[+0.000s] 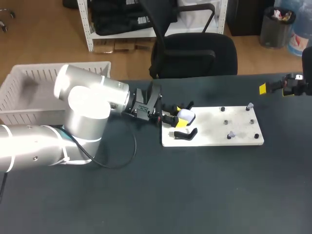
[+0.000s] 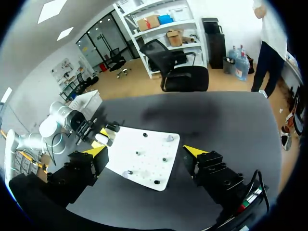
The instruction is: Pick up each earbud case from the left stands, insert the matching earbuds, close the lid, and place the case in the box.
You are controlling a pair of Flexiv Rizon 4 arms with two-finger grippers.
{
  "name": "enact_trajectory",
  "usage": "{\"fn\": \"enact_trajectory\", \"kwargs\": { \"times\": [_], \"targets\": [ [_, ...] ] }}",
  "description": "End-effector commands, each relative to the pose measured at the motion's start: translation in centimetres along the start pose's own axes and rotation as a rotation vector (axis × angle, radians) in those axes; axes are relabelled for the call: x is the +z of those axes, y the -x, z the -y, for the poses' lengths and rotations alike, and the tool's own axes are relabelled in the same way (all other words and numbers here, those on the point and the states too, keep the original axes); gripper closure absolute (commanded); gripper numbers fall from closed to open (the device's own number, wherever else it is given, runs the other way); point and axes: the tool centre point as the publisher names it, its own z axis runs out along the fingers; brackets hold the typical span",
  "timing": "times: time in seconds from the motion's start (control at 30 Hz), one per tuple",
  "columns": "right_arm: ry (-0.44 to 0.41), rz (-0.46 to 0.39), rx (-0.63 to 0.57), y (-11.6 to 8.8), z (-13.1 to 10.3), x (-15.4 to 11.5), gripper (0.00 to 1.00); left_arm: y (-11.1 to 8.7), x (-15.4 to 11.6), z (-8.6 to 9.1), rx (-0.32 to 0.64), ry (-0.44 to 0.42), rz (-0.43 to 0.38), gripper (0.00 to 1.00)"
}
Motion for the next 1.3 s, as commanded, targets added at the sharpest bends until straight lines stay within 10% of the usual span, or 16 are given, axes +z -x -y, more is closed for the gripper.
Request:
{"fn": "enact_trajectory", "kwargs": {
  "times": [0.03, 0.47, 1.3],
  "targets": [
    [-0.001, 0.0, 0.0, 0.0, 0.0, 0.0, 0.0, 0.1, 0.1, -0.4, -0.001, -0.008, -0.001, 0.65],
    [-0.001, 0.0, 0.0, 0.0, 0.0, 0.0, 0.0, -0.2, 0.3, -0.4, -0.008, -0.015, -0.004, 1.0],
    [0.0, -0.068, -0.025, -0.3, -1.7, 1.5, 0.0, 8.5, -1.5, 0.8, 0.102, 0.05, 0.069, 1.0]
  ]
}}
